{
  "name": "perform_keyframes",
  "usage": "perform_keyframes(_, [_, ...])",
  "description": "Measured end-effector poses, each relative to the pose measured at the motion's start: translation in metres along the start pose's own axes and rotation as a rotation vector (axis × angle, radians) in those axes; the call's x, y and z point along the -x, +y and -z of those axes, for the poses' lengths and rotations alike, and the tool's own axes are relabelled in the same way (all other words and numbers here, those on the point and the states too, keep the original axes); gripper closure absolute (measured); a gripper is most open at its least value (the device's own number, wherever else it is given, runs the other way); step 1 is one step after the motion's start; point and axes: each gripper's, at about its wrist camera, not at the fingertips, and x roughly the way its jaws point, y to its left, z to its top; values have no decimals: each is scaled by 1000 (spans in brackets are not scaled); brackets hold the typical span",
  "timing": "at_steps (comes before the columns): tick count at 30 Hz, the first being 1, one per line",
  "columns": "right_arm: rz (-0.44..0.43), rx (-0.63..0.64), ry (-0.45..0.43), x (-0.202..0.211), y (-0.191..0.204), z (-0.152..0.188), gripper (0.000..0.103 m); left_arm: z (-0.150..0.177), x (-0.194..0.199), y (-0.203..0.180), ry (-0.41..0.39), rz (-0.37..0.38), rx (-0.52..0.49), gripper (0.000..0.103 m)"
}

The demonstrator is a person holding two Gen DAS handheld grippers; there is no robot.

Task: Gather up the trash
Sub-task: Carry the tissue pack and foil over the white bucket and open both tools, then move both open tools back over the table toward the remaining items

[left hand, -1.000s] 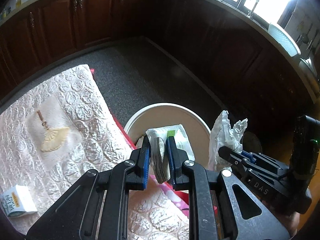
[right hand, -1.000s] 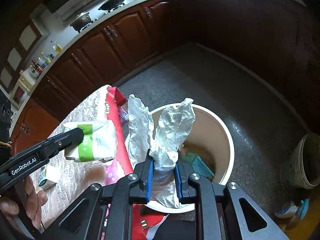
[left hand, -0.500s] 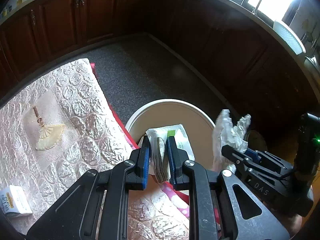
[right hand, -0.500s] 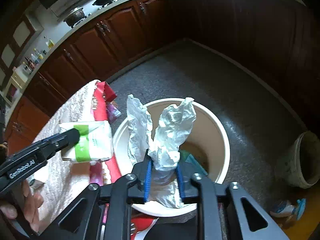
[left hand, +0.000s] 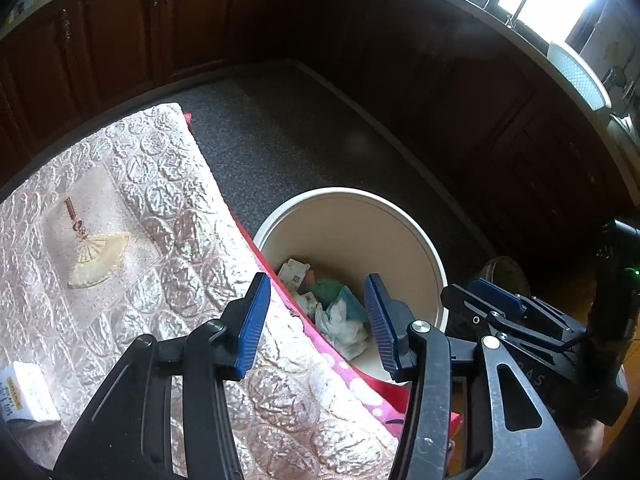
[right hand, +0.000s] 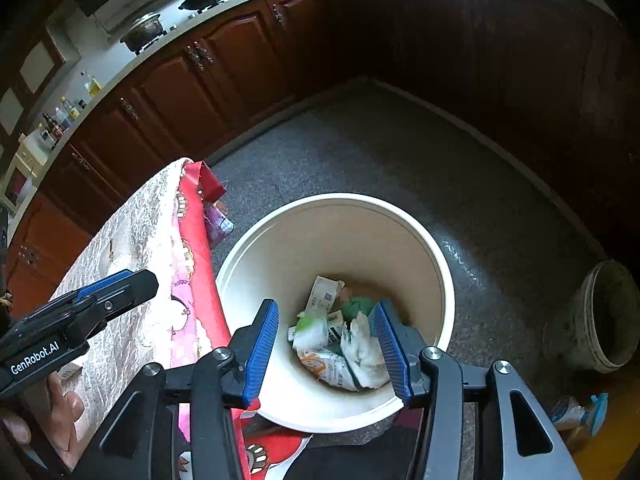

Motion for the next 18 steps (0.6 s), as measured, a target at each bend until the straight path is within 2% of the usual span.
perform_keyframes(12, [-18, 30, 2, 10, 17, 7, 53, 14, 38, 4, -59, -40, -12, 56])
perform_keyframes(18, [-43, 73, -12, 20, 41, 8, 50, 21, 61, 24, -94, -75, 2, 56])
